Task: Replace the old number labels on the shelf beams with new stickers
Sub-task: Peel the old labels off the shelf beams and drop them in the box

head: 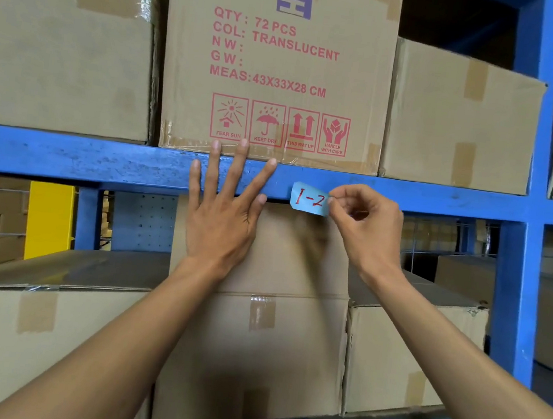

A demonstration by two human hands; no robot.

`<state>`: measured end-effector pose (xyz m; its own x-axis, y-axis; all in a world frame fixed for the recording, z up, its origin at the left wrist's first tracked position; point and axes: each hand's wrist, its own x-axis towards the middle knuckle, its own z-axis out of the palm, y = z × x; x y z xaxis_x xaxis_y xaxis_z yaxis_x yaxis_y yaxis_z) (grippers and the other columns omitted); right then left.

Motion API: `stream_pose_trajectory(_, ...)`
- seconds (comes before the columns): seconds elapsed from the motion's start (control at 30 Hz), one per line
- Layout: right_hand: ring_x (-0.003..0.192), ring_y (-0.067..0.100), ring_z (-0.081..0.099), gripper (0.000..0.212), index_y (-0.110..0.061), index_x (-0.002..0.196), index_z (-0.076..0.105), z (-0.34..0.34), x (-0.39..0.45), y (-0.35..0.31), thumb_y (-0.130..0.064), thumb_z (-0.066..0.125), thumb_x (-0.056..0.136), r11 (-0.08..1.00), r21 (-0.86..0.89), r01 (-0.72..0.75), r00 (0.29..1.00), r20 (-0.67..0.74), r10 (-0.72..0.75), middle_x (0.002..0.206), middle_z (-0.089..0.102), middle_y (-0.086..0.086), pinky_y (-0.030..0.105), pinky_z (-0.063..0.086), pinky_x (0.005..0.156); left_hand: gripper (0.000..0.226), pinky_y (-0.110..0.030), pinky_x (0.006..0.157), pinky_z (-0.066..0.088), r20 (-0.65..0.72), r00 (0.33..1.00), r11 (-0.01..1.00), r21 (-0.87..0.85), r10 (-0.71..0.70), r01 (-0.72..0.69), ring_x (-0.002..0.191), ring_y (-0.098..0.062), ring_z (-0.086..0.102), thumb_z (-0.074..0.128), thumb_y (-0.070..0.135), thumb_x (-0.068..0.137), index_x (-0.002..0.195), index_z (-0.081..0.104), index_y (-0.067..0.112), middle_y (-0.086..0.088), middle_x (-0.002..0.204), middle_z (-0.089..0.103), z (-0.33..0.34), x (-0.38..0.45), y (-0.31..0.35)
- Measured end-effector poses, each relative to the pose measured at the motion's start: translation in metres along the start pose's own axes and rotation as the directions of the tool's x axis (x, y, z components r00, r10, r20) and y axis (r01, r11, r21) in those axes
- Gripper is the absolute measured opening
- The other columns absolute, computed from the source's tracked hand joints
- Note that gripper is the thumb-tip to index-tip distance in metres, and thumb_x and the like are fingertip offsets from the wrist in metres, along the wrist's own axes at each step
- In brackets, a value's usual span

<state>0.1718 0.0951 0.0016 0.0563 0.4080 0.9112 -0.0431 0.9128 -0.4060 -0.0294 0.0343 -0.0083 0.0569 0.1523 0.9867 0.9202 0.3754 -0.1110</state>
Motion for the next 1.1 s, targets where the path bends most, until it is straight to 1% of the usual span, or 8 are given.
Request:
stream_pose_trajectory(0.27, 0.064, -0.002, 0.053, 0.013, -0.018, 0.085, 0.072, -0.05, -0.038, 0.014, -0.007, 0.068, 0.087, 0.989, -0.025, -0.147, 0.986, 0.081, 0.149, 0.07, 0.063, -0.006, 0.011, 0.046, 0.06, 0.062, -0.058, 0.121, -0.005, 0.15, 0.989, 1.0, -0.027, -0.008, 0.012, 0.153, -0.039, -0.006, 0.027, 0.053, 0.1, 0.157, 0.006, 0.04, -0.007, 0.169, -0.002, -0.009, -0.009, 0.012)
stream_pose_trajectory(0.47, 0.069, 0.005, 0.057, 0.012, -0.02, 0.087, 0.072, -0.099, -0.074, 0.061, -0.009, 0.068, 0.089, 0.952, -0.07, -0.298, 0.947, 0.106, 0.304, 0.071, 0.064, 0.0, 0.024, 0.049, 0.064, 0.069, -0.059, 0.12, -0.003, 0.355, 0.931, 0.971, -0.237, 0.09, -0.003, 0.154, -0.035, -0.01, 0.046, 0.046, 0.095, 0.157, 0.018, 0.037, -0.009, 0.168, -0.006, 0.003, -0.084, 0.087)
stream_pose_trajectory(0.57, 0.065, 0.01, 0.057, 0.01, -0.013, 0.089, 0.073, -0.133, -0.099, 0.097, -0.006, 0.066, 0.09, 0.905, -0.107, -0.413, 0.9, 0.102, 0.423, 0.073, 0.066, 0.009, 0.034, 0.05, 0.063, 0.066, -0.055, 0.123, 0.002, 0.485, 0.866, 0.932, -0.355, 0.123, 0.066, 0.154, -0.032, -0.008, 0.047, 0.045, 0.095, 0.156, 0.023, 0.034, -0.01, 0.169, -0.001, 0.014, -0.126, 0.139)
stream_pose_trajectory(0.63, 0.059, 0.007, 0.055, 0.01, -0.01, 0.089, 0.073, -0.154, -0.117, 0.121, -0.004, 0.065, 0.09, 0.865, -0.106, -0.49, 0.865, 0.063, 0.497, 0.071, 0.064, 0.005, 0.031, 0.05, 0.058, 0.065, -0.051, 0.124, 0.004, 0.552, 0.812, 0.914, -0.401, 0.19, 0.059, 0.155, -0.027, -0.003, 0.04, 0.049, 0.096, 0.156, 0.02, 0.033, -0.009, 0.168, 0.005, 0.02, -0.154, 0.173)
stream_pose_trajectory(0.8, 0.062, 0.01, 0.06, 0.009, -0.008, 0.093, 0.074, -0.213, -0.16, 0.177, -0.004, 0.067, 0.089, 0.753, -0.105, -0.649, 0.759, -0.033, 0.65, 0.08, 0.072, 0.011, 0.023, 0.051, 0.057, 0.066, -0.04, 0.123, 0.013, 0.753, 0.541, 0.869, -0.489, 0.374, 0.08, 0.154, -0.024, 0.012, 0.034, 0.05, 0.1, 0.158, 0.013, 0.028, -0.008, 0.167, 0.015, 0.046, -0.214, 0.258)
stream_pose_trajectory(0.93, 0.05, 0.006, 0.053, 0.012, -0.005, 0.098, 0.073, -0.255, -0.191, 0.209, -0.002, 0.067, 0.089, 0.677, -0.151, -0.721, 0.69, -0.068, 0.72, 0.073, 0.067, 0.005, 0.016, 0.047, 0.047, 0.064, -0.04, 0.123, 0.018, 0.815, 0.42, 0.881, -0.468, 0.4, 0.07, 0.153, -0.024, 0.013, 0.034, 0.041, 0.103, 0.159, 0.01, 0.021, -0.007, 0.167, 0.013, 0.073, -0.243, 0.301)
stream_pose_trajectory(1.03, 0.059, 0.013, 0.057, 0.017, -0.003, 0.105, 0.071, -0.281, -0.206, 0.228, 0.002, 0.063, 0.09, 0.619, -0.167, -0.767, 0.634, -0.054, 0.771, 0.082, 0.064, 0.01, 0.015, 0.051, 0.047, 0.063, -0.043, 0.121, 0.023, 0.876, 0.301, 0.91, -0.411, 0.376, 0.059, 0.15, -0.025, 0.02, 0.033, 0.037, 0.104, 0.159, 0.006, 0.019, -0.003, 0.166, 0.015, 0.086, -0.262, 0.319)
stream_pose_trajectory(1.1, 0.065, 0.016, 0.059, 0.019, -0.001, 0.107, 0.07, -0.296, -0.215, 0.239, 0.003, 0.063, 0.09, 0.592, -0.179, -0.786, 0.607, -0.044, 0.793, 0.086, 0.064, 0.011, 0.016, 0.053, 0.051, 0.063, -0.044, 0.119, 0.026, 0.891, 0.303, 0.937, -0.35, 0.338, -0.016, 0.146, -0.026, 0.028, 0.033, 0.037, 0.104, 0.159, 0.007, 0.019, -0.002, 0.164, 0.022, 0.09, -0.275, 0.327)
